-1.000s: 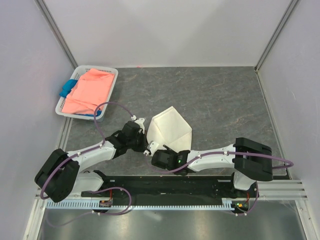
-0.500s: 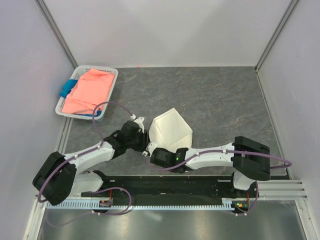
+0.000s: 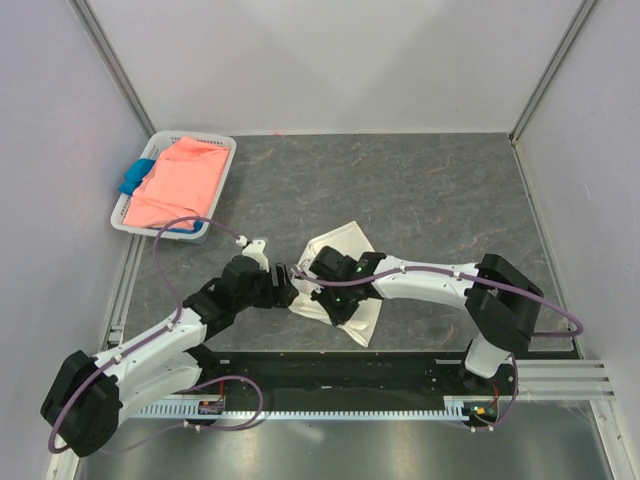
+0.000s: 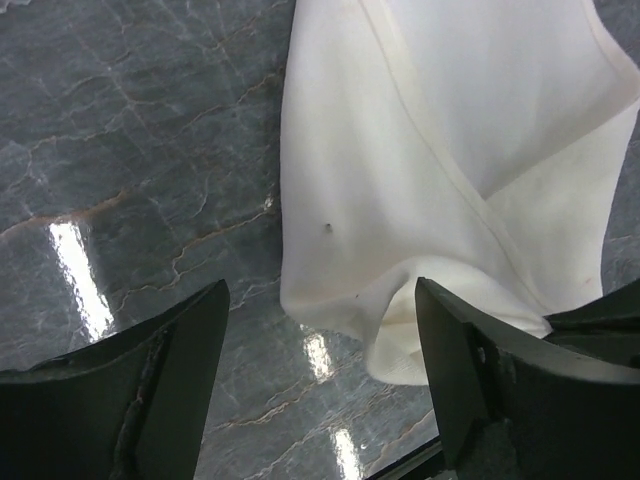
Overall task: Fold the napkin, place the utensils inside, and roll it up
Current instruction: Roll the napkin with the utensil
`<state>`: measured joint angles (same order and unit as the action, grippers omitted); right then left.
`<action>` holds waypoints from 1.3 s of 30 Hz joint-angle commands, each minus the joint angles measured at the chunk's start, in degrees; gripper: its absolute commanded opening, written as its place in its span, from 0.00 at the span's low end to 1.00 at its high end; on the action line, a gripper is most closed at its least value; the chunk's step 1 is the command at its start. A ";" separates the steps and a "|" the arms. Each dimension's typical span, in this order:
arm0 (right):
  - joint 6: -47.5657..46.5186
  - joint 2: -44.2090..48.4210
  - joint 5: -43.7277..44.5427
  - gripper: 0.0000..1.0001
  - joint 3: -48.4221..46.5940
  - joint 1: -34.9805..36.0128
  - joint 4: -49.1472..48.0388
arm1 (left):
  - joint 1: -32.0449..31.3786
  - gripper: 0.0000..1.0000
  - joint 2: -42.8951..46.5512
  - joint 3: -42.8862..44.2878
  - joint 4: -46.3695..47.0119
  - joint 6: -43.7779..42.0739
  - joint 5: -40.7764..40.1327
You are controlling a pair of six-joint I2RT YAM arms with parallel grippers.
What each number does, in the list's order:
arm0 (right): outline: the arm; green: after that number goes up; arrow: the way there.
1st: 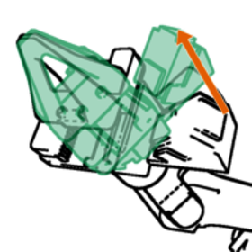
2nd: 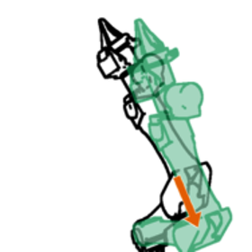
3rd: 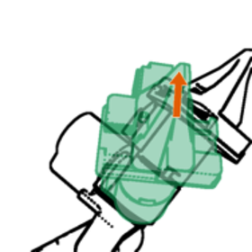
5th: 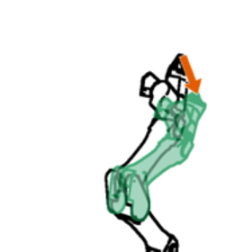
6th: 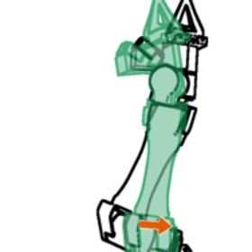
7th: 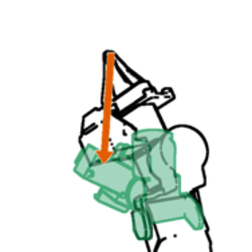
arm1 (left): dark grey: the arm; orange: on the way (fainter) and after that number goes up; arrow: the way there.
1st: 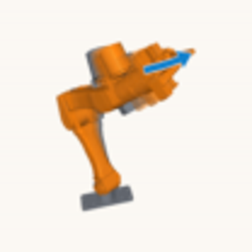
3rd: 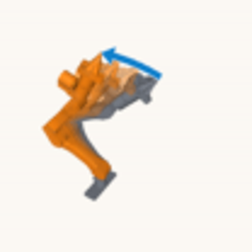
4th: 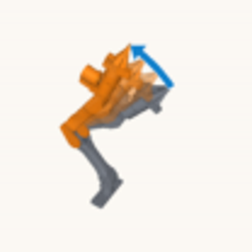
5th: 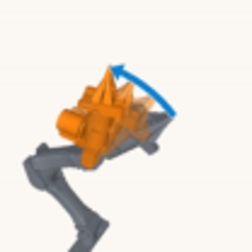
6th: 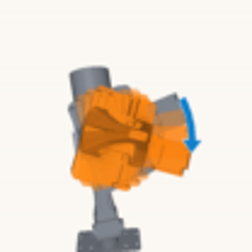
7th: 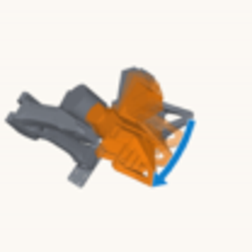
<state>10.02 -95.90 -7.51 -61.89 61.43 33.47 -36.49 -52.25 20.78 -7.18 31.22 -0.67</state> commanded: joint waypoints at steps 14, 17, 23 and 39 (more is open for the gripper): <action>-6.50 -10.01 -35.11 0.00 -0.95 -13.52 -2.36 | -0.07 0.99 5.41 -6.89 9.20 2.00 4.54; -7.47 -11.85 -37.22 0.00 -0.78 -14.93 -2.54 | -0.07 0.99 3.39 -6.19 9.64 1.04 3.84; -8.18 -13.79 -38.81 0.00 -0.43 -15.99 -3.33 | -0.07 0.97 -1.01 -5.40 13.23 -0.19 2.69; -8.88 -14.67 -40.74 0.00 -0.07 -17.57 -3.68 | -0.07 0.60 -10.94 -3.90 18.25 -3.10 1.55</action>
<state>3.07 -109.71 -45.69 -61.93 44.36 31.53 -36.49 -61.28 15.20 8.25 30.17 2.42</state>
